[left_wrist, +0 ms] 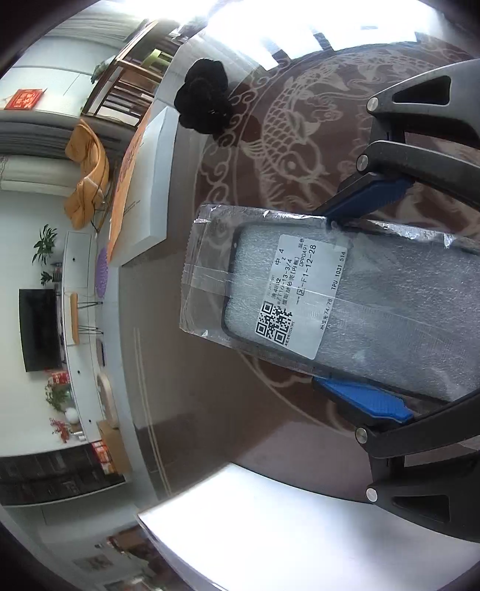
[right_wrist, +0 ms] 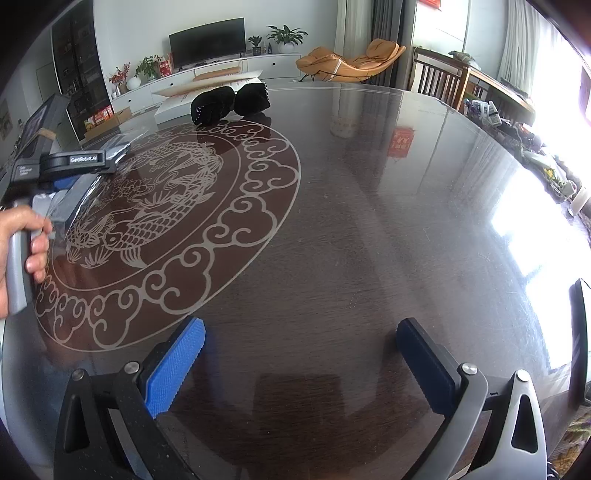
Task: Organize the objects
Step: 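Lift the package with the left gripper while the right gripper approaches the black fuzzy item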
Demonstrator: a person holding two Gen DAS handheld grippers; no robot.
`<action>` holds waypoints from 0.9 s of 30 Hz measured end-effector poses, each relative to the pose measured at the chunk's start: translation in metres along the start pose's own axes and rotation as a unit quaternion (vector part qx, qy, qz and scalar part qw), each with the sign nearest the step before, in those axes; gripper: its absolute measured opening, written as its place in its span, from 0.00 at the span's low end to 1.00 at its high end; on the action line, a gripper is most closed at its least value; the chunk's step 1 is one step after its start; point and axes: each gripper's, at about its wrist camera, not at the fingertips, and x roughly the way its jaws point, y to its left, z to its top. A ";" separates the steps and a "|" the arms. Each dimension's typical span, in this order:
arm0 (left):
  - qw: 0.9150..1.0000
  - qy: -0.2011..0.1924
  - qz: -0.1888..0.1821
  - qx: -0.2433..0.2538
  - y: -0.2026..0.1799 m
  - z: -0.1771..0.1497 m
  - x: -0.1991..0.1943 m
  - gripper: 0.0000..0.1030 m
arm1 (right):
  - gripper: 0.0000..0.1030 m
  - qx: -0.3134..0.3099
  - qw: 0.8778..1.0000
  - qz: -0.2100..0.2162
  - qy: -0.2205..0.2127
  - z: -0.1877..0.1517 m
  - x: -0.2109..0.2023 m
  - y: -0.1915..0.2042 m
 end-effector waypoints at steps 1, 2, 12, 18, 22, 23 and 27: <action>1.000 0.002 0.001 -0.001 -0.002 -0.013 -0.009 0.77 | 1.00 0.000 1.000 0.000 0.000 0.000 0.000 0.000; 1.000 0.003 0.000 0.000 -0.005 -0.025 -0.017 0.77 | 1.00 0.000 1.000 0.000 0.000 0.000 0.000 0.000; 0.999 -0.001 -0.018 0.031 -0.023 -0.123 -0.084 0.90 | 1.00 0.000 1.000 0.000 0.000 0.000 0.000 0.000; 0.999 0.011 -0.023 0.031 -0.020 -0.126 -0.078 1.00 | 1.00 0.000 1.000 0.000 0.000 0.000 0.000 0.000; 0.999 0.010 -0.023 0.031 -0.021 -0.128 -0.080 1.00 | 1.00 0.000 1.000 0.001 0.000 0.000 0.000 0.000; 0.999 0.010 -0.023 0.031 -0.021 -0.128 -0.080 1.00 | 1.00 0.000 1.000 0.001 0.000 0.000 0.000 0.000; 0.999 0.009 -0.022 0.030 -0.021 -0.128 -0.081 1.00 | 1.00 -0.002 1.000 0.004 0.001 0.001 0.000 0.000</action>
